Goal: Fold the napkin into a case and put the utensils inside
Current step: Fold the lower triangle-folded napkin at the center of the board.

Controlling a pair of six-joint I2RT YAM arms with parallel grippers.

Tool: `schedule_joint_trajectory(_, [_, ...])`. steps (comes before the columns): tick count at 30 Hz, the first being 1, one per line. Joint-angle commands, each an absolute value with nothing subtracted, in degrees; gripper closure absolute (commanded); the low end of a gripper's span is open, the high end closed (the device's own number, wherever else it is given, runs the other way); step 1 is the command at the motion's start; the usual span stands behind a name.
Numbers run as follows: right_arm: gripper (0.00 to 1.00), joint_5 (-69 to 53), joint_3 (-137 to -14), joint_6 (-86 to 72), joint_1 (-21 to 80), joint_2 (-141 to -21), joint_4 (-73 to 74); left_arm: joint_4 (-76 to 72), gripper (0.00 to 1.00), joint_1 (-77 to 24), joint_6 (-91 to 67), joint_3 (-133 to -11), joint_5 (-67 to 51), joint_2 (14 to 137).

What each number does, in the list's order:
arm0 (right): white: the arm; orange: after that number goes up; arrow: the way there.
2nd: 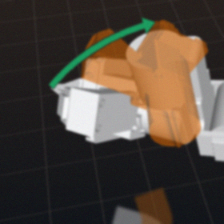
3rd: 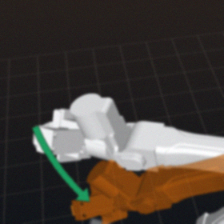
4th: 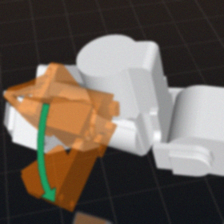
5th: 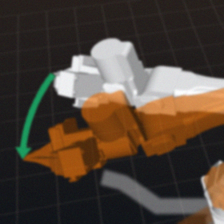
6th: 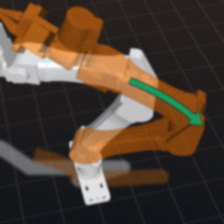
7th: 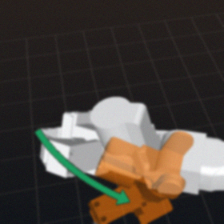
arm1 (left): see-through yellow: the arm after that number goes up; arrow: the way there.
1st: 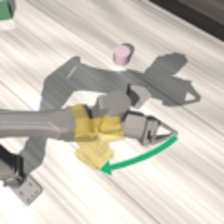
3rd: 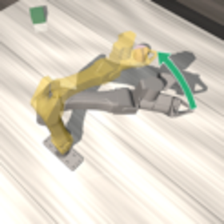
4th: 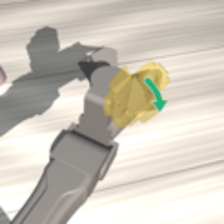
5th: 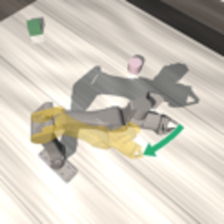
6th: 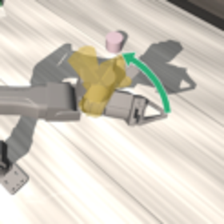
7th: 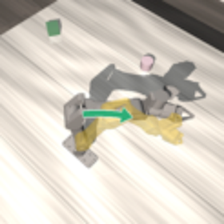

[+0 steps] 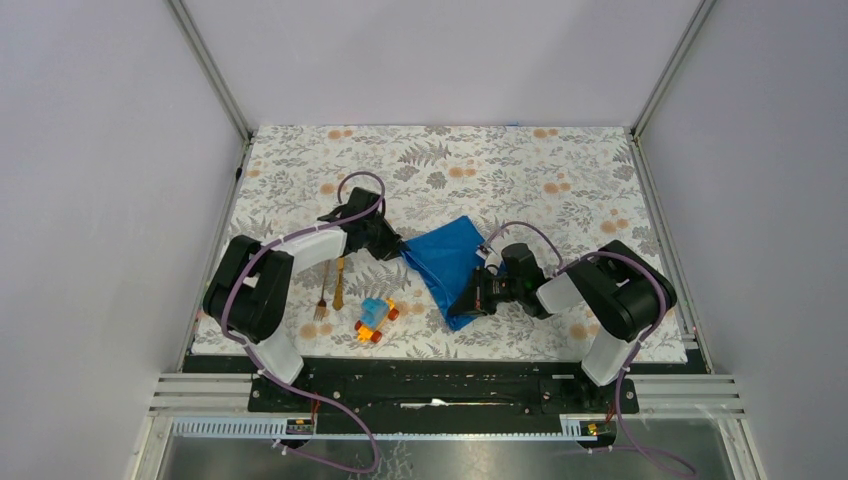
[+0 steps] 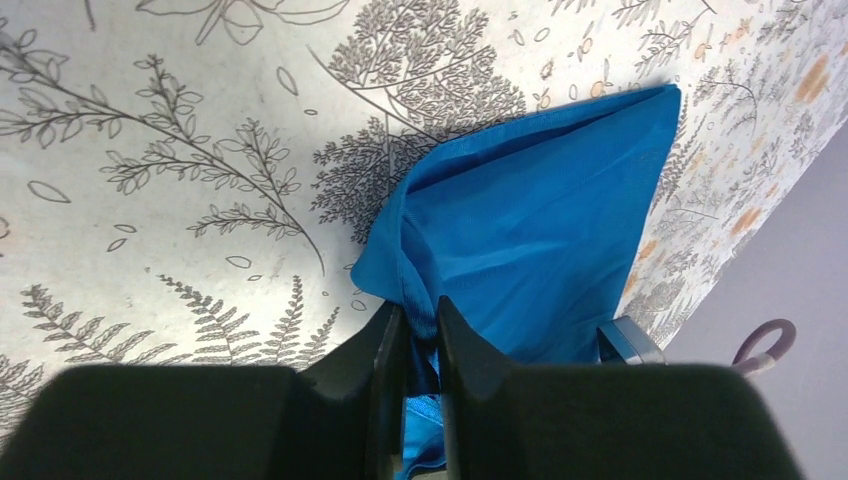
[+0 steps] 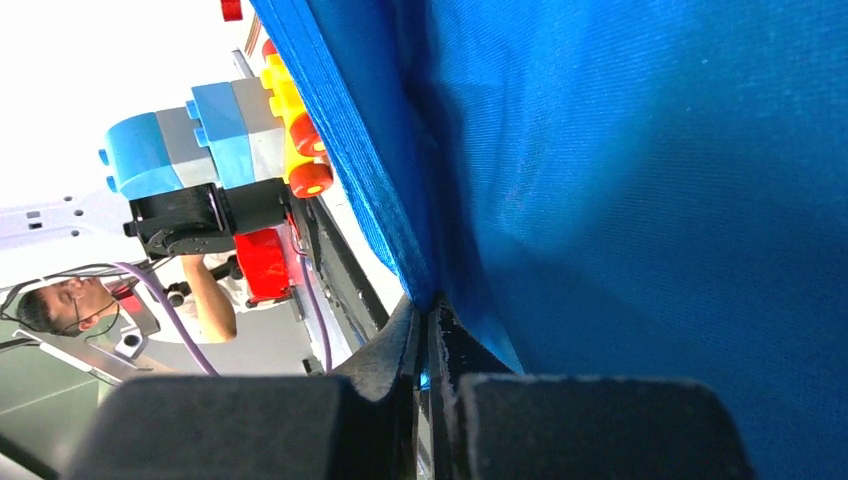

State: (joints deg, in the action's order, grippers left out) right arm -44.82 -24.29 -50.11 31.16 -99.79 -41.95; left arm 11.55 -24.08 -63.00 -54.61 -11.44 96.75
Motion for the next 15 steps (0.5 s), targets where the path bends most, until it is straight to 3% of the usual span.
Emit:
schedule_joint_trajectory(1, [1.00, -43.53, -26.96, -47.24, 33.26, -97.73, -39.12, 13.21, 0.83, -23.09, -61.18, -56.50, -9.79, 95.49])
schedule_joint_trajectory(5, [1.00, -43.06, -30.17, -46.70, 37.95, -99.29, -38.19, 17.38, 0.97, -19.91, -58.55, -57.13, -9.68, 92.76])
schedule_joint_trajectory(9, [1.00, -43.47, -33.45, -47.87, 41.57, -100.71, -38.95, 22.11, 0.99, -17.85, -55.25, -58.60, -6.89, 89.31])
schedule_joint_trajectory(15, [1.00, -47.26, -33.53, -57.06, 42.33, -104.69, -51.36, 23.50, 1.00, -18.92, -56.59, -62.20, -4.45, 90.81])
